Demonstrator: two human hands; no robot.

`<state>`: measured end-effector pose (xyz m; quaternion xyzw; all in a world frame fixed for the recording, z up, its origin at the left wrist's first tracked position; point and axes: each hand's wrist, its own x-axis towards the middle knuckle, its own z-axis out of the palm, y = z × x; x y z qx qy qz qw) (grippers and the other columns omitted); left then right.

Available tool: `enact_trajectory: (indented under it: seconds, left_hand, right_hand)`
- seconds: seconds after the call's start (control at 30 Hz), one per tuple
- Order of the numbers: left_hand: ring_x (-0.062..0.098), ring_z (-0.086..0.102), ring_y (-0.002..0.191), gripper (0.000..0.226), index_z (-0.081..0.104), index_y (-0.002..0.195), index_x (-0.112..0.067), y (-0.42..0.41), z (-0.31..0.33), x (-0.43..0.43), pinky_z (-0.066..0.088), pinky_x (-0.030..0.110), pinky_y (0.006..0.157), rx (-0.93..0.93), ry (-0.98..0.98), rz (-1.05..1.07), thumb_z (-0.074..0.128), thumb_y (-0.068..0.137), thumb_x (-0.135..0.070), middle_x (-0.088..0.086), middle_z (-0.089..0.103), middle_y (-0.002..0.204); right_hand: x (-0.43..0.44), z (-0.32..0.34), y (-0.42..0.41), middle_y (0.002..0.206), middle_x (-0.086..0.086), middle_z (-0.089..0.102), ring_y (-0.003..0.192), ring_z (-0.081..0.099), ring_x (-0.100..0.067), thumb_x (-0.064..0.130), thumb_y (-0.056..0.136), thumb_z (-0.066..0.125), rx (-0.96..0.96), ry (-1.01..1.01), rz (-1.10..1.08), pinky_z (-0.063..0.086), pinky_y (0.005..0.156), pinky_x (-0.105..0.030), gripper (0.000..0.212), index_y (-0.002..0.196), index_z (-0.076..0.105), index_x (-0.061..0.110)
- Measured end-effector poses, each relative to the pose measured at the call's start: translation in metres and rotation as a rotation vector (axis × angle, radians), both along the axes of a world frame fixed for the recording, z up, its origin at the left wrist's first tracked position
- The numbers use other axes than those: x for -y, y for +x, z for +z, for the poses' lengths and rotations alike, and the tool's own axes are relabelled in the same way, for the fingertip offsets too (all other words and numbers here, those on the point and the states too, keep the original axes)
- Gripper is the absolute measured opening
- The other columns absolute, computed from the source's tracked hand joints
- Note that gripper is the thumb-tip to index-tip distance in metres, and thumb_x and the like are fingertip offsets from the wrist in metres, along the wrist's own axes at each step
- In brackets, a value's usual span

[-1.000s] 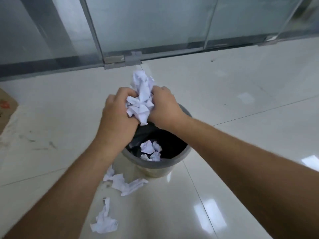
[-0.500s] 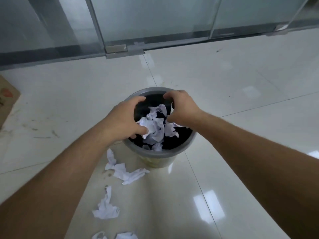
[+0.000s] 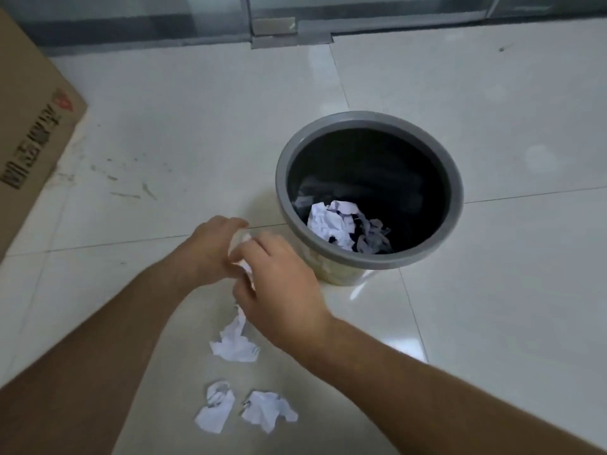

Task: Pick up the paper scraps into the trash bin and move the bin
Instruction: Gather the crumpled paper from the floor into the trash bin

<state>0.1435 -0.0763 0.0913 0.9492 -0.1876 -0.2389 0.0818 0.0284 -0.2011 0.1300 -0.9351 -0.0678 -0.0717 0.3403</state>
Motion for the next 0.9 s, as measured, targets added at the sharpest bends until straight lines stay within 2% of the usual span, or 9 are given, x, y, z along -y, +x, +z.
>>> enact_trajectory:
  seconds: [0.1, 0.2, 0.3, 0.4, 0.47, 0.6, 0.67, 0.77, 0.9]
  left_hand:
    - [0.035, 0.026, 0.141, 0.112, 0.026, 0.150, -0.027, -0.011, -0.040, -0.007, 0.035, 0.049, 0.110, -0.146, 0.098, -0.118, 0.088, 0.058, -0.036, 0.009, 0.021, 0.160]
    - [0.034, 0.005, 0.149, 0.128, 0.010, 0.153, -0.033, -0.016, -0.076, -0.003, 0.019, 0.057, 0.116, -0.126, 0.204, -0.250, 0.088, 0.052, -0.046, 0.006, -0.001, 0.165]
    - [0.034, -0.006, 0.150, 0.135, 0.000, 0.153, -0.034, -0.008, -0.098, -0.004, 0.005, 0.065, 0.116, -0.159, 0.269, -0.288, 0.087, 0.051, -0.052, 0.004, -0.009, 0.165]
    - [0.035, -0.001, 0.150, 0.134, 0.002, 0.152, -0.035, -0.018, -0.107, -0.019, 0.012, 0.068, 0.114, -0.218, 0.297, -0.293, 0.086, 0.050, -0.057, 0.003, -0.002, 0.165]
    - [0.033, 0.010, 0.147, 0.129, 0.010, 0.151, -0.035, -0.031, -0.106, -0.031, 0.025, 0.064, 0.111, -0.211, 0.297, -0.298, 0.086, 0.049, -0.058, 0.003, 0.009, 0.164]
    - [0.029, 0.031, 0.136, 0.121, 0.022, 0.145, -0.034, -0.071, -0.103, -0.062, 0.044, 0.052, 0.098, -0.162, 0.316, -0.302, 0.083, 0.045, -0.063, -0.001, 0.027, 0.155]
    - [0.029, 0.034, 0.133, 0.121, 0.022, 0.145, -0.033, -0.095, -0.105, -0.075, 0.045, 0.050, 0.098, -0.186, 0.302, -0.235, 0.081, 0.045, -0.067, 0.001, 0.028, 0.153]
    - [0.031, 0.036, 0.132, 0.126, 0.019, 0.146, -0.030, -0.133, -0.108, -0.086, 0.046, 0.046, 0.100, -0.315, 0.198, -0.015, 0.087, 0.044, -0.061, 0.004, 0.023, 0.152]
    - [0.033, 0.043, 0.130, 0.141, 0.013, 0.150, -0.029, -0.182, -0.112, -0.088, 0.045, 0.041, 0.103, -0.391, 0.106, 0.179, 0.093, 0.036, -0.054, 0.009, 0.019, 0.152]
  right_hand:
    - [0.015, -0.063, -0.014, 0.120, -0.006, 0.055, 0.110, 0.053, -0.023, 0.015, 0.083, 0.059, -0.351, -0.098, -0.044, 0.047, 0.091, -0.033, 0.040, 0.123, 0.054, 0.017]
    - [0.029, -0.101, -0.012, 0.139, -0.008, 0.043, 0.127, 0.043, -0.027, 0.022, 0.082, 0.064, -0.520, -0.238, -0.049, 0.037, 0.106, -0.036, 0.060, 0.136, 0.039, 0.018]
    - [0.028, -0.125, 0.002, 0.157, -0.010, 0.019, 0.144, 0.020, -0.030, 0.035, 0.081, 0.069, -0.567, -0.342, 0.025, 0.023, 0.115, -0.045, 0.081, 0.146, 0.022, 0.023]
    - [0.026, -0.141, 0.016, 0.162, -0.010, -0.009, 0.149, -0.005, -0.034, 0.044, 0.079, 0.072, -0.675, -0.322, 0.072, 0.013, 0.117, -0.059, 0.098, 0.150, 0.006, 0.034]
    - [0.025, -0.150, 0.024, 0.161, -0.010, -0.018, 0.148, -0.014, -0.036, 0.050, 0.074, 0.075, -0.744, -0.304, 0.113, 0.009, 0.115, -0.065, 0.107, 0.150, 0.002, 0.039]
    - [0.016, -0.163, 0.022, 0.160, -0.013, -0.011, 0.146, -0.009, -0.041, 0.058, 0.060, 0.080, -0.795, -0.378, 0.217, 0.010, 0.110, -0.072, 0.116, 0.148, 0.008, 0.040]
    - [0.014, -0.169, 0.007, 0.159, -0.013, -0.008, 0.145, -0.006, -0.041, 0.063, 0.057, 0.079, -0.778, -0.469, 0.256, 0.007, 0.108, -0.074, 0.114, 0.147, 0.014, 0.039]
    - [0.013, -0.175, -0.026, 0.157, -0.007, -0.005, 0.144, -0.001, -0.038, 0.068, 0.052, 0.078, -0.752, -0.404, 0.153, 0.010, 0.108, -0.073, 0.109, 0.142, 0.022, 0.042]
    - [0.007, -0.177, -0.087, 0.158, -0.002, -0.013, 0.146, -0.011, -0.036, 0.072, 0.052, 0.076, -0.794, -0.321, 0.060, 0.001, 0.111, -0.070, 0.113, 0.142, 0.012, 0.047]
